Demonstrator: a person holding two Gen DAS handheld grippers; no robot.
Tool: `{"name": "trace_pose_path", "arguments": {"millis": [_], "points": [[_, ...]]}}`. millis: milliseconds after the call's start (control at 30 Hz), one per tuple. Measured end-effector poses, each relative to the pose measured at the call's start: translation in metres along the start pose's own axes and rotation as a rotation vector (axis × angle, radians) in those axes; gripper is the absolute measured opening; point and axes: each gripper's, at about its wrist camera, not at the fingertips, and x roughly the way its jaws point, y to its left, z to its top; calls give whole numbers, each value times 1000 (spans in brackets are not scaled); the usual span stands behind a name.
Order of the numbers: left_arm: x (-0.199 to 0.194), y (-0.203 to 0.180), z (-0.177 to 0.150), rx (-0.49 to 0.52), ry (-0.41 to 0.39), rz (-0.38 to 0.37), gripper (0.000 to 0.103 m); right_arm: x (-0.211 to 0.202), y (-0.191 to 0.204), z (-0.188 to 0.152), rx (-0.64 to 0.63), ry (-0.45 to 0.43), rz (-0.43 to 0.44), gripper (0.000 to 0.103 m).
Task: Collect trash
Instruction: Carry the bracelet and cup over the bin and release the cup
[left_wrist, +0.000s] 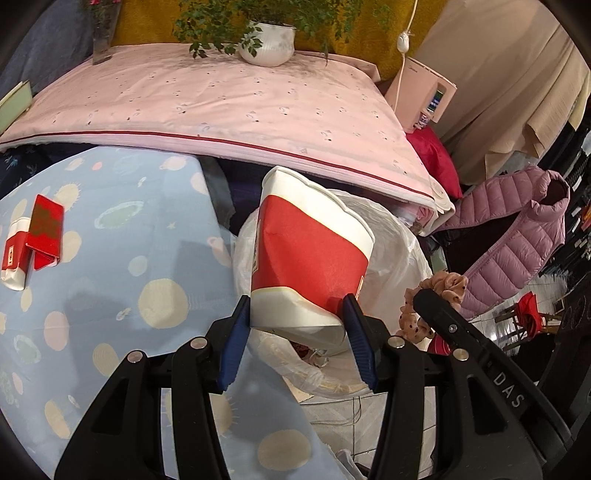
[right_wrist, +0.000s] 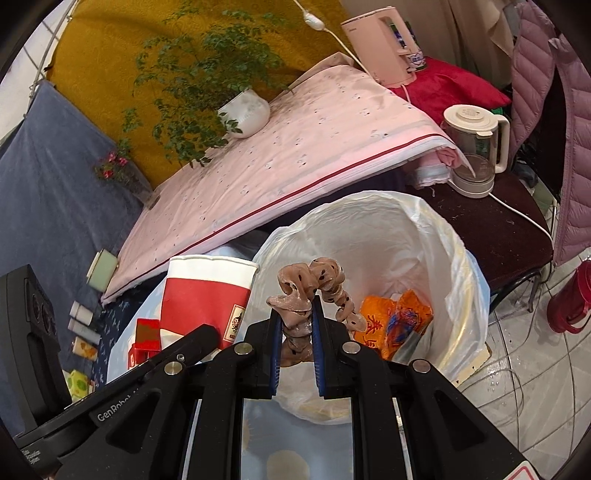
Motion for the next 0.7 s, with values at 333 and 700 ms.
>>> {"name": "trace_pose_path", "arguments": {"millis": [333,700], "points": [[7,-7,2,16,-22,21,64,3,-17,9,28,-10,-22,14],[6,3,-1,-5,-18,45,64,10,-13,8,21,0,-27,19]]}}
